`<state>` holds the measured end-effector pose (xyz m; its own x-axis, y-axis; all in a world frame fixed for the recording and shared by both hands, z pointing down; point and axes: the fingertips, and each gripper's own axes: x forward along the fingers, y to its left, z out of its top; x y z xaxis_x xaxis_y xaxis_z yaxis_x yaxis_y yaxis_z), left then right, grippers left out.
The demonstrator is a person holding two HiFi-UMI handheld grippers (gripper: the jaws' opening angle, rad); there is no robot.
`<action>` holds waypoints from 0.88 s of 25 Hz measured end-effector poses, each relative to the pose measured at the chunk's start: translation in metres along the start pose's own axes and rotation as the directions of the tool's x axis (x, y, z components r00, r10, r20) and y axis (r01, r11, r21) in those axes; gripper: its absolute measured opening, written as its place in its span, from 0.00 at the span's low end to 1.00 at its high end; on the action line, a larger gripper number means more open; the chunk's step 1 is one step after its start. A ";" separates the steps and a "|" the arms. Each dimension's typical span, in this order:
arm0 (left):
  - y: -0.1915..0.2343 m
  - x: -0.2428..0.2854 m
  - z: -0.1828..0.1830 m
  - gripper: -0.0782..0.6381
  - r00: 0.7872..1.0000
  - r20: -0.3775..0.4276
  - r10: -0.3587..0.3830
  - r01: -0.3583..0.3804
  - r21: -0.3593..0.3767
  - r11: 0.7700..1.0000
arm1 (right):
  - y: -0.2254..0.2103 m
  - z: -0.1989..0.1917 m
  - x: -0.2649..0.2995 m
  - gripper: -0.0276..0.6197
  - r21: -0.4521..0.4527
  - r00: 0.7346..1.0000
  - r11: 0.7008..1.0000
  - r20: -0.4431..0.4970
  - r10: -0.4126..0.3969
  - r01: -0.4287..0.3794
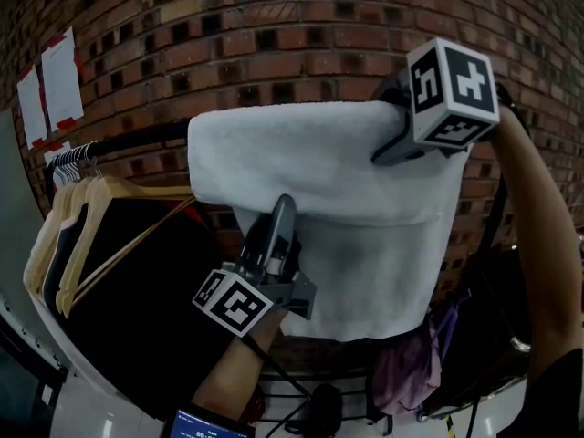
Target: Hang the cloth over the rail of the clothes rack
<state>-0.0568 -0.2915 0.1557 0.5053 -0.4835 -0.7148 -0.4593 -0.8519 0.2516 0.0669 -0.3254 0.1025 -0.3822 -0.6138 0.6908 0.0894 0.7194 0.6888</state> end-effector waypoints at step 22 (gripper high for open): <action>0.025 -0.181 -0.112 0.17 0.962 -0.223 0.160 -0.213 -0.239 0.947 | 0.051 0.012 -0.050 0.60 -0.035 0.998 0.999 0.058 -0.020 0.022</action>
<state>-0.0777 -0.2483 0.3643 0.5753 -0.6463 -0.5014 -0.3680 -0.7519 0.5470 0.0797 -0.2542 0.1000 -0.4371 -0.6077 0.6631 0.1132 0.6942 0.7109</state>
